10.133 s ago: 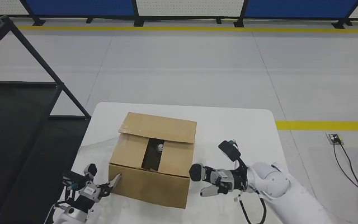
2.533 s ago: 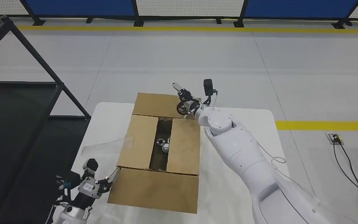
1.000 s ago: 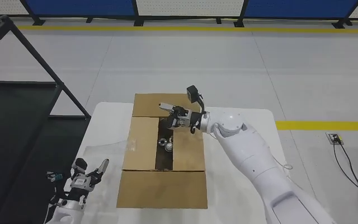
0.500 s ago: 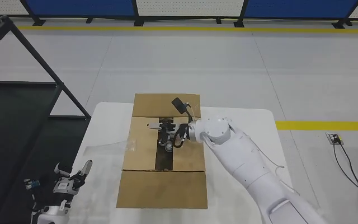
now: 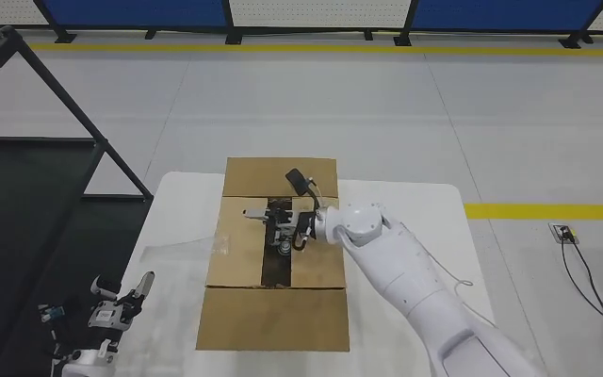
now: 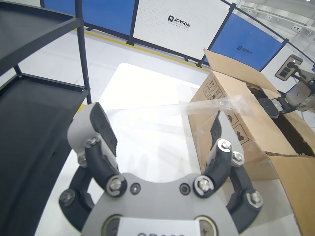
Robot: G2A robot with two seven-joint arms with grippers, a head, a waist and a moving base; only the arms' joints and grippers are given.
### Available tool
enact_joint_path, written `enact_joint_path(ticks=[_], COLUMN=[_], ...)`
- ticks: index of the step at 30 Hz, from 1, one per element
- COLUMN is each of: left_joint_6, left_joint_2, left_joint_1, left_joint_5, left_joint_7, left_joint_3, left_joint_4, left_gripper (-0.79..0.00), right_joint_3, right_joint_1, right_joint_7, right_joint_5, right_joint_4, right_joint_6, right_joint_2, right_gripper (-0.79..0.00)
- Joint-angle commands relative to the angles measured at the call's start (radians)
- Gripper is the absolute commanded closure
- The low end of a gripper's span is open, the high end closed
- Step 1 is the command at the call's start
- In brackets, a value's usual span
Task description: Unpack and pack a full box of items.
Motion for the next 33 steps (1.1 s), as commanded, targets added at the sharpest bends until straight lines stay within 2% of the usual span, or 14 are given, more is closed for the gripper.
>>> enact_joint_path(ticks=[1, 16, 26, 33], left_joint_6=[-0.001, -0.009, -0.012, -0.018], left_joint_2=[0.000, -0.003, -0.005, -0.006], left_joint_1=[0.001, 0.006, 0.019, 0.027], left_joint_5=[-0.003, 0.010, 0.012, -0.018], left_joint_7=[0.001, -0.005, 0.002, 0.021], left_joint_3=[-0.002, -0.001, -0.011, -0.035], left_joint_4=[-0.001, -0.006, -0.020, -0.003], left_gripper=[-0.785, -0.785, -0.785, -0.785], right_joint_3=[-0.008, 0.003, 0.049, 0.060], right_joint_1=[0.007, 0.048, 0.056, 0.043], right_joint_7=[-0.004, 0.024, 0.020, 0.000], right_joint_5=[-0.008, 0.033, 0.121, 0.194], right_joint_4=[0.017, 0.105, 0.071, 0.020], right_joint_6=[-0.001, -0.055, -0.084, -0.073], right_joint_2=[-0.008, -0.052, -0.069, -0.098], right_gripper=[-0.785, -0.785, -0.785, -0.785])
